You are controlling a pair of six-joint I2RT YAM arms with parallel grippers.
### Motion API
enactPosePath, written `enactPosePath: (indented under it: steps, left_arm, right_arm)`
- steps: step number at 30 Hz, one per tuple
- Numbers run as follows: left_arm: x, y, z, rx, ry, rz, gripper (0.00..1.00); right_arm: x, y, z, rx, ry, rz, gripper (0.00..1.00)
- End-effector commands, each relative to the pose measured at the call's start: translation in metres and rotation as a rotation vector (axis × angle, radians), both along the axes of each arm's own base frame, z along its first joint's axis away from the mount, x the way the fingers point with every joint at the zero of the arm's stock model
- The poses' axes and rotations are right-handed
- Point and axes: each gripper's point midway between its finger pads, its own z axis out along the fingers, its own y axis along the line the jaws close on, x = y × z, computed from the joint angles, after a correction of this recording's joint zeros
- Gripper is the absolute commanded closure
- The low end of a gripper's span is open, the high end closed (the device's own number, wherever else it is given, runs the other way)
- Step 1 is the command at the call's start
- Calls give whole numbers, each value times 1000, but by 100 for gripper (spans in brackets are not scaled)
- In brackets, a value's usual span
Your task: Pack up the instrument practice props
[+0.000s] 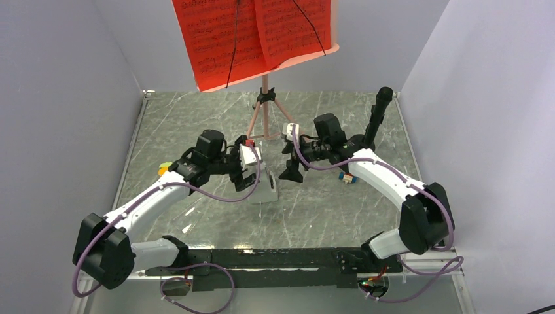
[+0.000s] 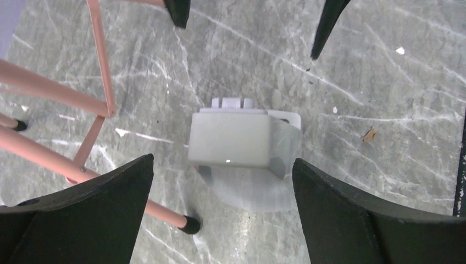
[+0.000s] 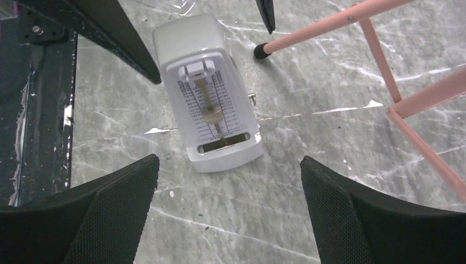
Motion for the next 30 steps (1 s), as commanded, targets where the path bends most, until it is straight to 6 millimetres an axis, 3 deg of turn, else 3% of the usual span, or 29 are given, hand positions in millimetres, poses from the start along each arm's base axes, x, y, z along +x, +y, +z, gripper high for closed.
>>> enactPosePath:
  steps: [1, 5, 14, 23, 26, 30]
  left_arm:
    - [5, 14, 9, 40, -1, 80, 1]
    - [-7, 32, 11, 92, 15, 91, 1]
    - [-29, 78, -11, 222, 94, 246, 3]
    - [-28, 163, -77, 577, 265, 556, 3]
    - [-28, 181, -100, 675, 323, 636, 3]
    - [-23, 194, -115, 721, 369, 749, 3]
  right_arm:
    - [-7, -5, 17, 0, -11, 14, 0]
    - [-14, -15, 21, -47, -3, 44, 0]
    - [-13, -29, 25, -67, -26, 2, 0]
    - [-12, -28, 45, -67, -50, 22, 0]
    - [-11, -27, 47, -57, -40, 6, 0]
    - [-13, -25, 48, -38, -21, 2, 0]
